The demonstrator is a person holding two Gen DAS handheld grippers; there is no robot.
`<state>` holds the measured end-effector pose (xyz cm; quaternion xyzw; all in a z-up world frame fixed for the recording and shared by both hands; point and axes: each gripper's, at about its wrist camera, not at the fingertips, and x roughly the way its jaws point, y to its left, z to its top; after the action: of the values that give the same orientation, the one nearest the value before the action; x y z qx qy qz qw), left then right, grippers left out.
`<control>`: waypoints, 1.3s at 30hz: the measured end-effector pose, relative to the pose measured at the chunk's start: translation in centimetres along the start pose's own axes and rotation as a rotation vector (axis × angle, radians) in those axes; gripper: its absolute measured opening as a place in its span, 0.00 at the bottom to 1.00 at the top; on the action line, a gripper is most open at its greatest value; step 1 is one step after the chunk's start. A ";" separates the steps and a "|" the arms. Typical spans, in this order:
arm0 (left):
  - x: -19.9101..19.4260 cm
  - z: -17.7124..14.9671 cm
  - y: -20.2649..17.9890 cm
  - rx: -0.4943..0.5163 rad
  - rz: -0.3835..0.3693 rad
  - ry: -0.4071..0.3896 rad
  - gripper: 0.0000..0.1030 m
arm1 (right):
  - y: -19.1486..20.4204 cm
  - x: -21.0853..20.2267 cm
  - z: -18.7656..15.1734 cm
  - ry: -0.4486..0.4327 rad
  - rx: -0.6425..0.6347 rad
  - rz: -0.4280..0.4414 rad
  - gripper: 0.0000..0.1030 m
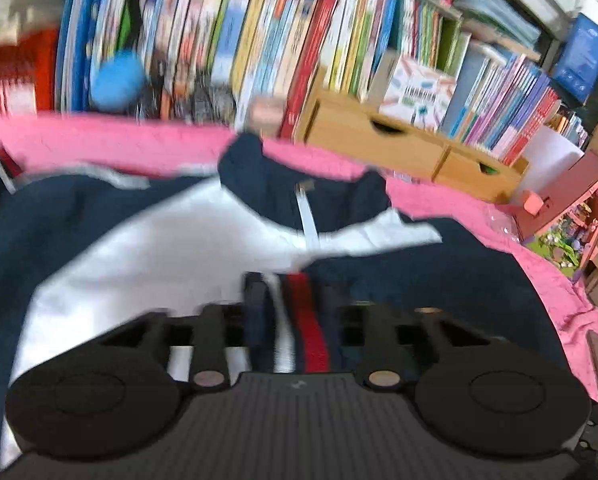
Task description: Fold clothes
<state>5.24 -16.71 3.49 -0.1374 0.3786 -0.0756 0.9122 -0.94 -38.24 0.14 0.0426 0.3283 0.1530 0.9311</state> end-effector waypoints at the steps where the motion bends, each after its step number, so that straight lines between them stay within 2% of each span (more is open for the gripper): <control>1: 0.8 -0.1 0.1 -0.013 -0.015 0.037 0.87 | 0.1 0.0 0.0 0.001 -0.003 -0.002 1.00; 2: 1.1 -0.3 -0.2 0.006 -0.031 0.017 0.92 | 0.1 0.0 0.0 0.003 -0.007 -0.005 1.00; 3: 1.2 -0.5 -0.8 0.036 -0.015 0.009 0.92 | 0.2 0.0 0.0 0.004 -0.011 -0.007 1.00; 4: 1.4 -0.8 -1.4 0.067 0.010 0.009 0.82 | 0.2 0.1 0.0 0.006 -0.013 -0.009 1.00; 6: 1.3 -1.2 -2.4 0.134 0.074 -0.022 0.48 | 0.3 0.1 0.0 0.006 -0.014 -0.012 1.00; 10: -0.5 -1.0 -2.1 0.154 0.077 -0.089 0.36 | 0.2 0.0 -0.1 0.000 -0.013 -0.009 1.00; 15: -2.9 0.6 -0.6 0.188 0.143 -0.192 0.36 | 0.3 -0.4 -0.1 -0.018 -0.018 -0.002 1.00; 18: -3.2 1.5 2.1 0.184 0.213 -0.231 0.36 | 0.4 -0.6 -0.1 -0.028 -0.023 -0.002 1.00; 23: -2.6 2.0 6.9 0.172 0.329 -0.194 0.40 | 0.8 0.0 0.0 0.006 -0.036 -0.012 1.00; 25: -1.7 1.6 8.8 0.162 0.371 -0.163 0.47 | 1.0 0.2 0.0 0.016 -0.043 -0.019 1.00; 29: -0.9 0.6 11.4 0.113 0.342 -0.132 0.56 | 1.0 0.3 -0.2 0.017 -0.046 -0.040 1.00; 31: -0.9 -0.2 11.1 0.168 0.353 -0.143 0.60 | 0.8 0.3 -0.3 0.017 -0.067 -0.059 0.98; 33: -1.0 -0.6 10.4 0.225 0.373 -0.148 0.66 | 0.4 0.4 -0.3 0.006 -0.137 -0.158 0.96; 34: -1.0 -0.8 10.2 0.236 0.374 -0.148 0.70 | -0.3 0.6 -0.3 0.009 -0.172 -0.193 0.92; 35: -1.0 -0.8 10.2 0.235 0.367 -0.146 0.72 | -1.1 0.6 -0.2 0.013 -0.180 -0.191 0.89; 36: -1.1 -0.7 10.4 0.225 0.346 -0.142 0.76 | -2.0 0.5 0.0 0.017 -0.182 -0.183 0.79; 37: -1.1 -0.6 10.6 0.212 0.329 -0.138 0.80 | -2.9 0.3 0.1 0.019 -0.178 -0.190 0.64; 38: -1.1 -0.5 10.9 0.199 0.313 -0.133 0.81 | -3.8 0.0 0.3 0.020 -0.174 -0.199 0.55; 39: -1.1 -0.5 11.1 0.189 0.298 -0.129 0.82 | -4.6 -0.5 0.5 0.017 -0.166 -0.211 0.37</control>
<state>4.51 -6.00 0.49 0.0021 0.3266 0.0341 0.9445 0.18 -42.71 0.03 -0.0706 0.3251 0.0812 0.9395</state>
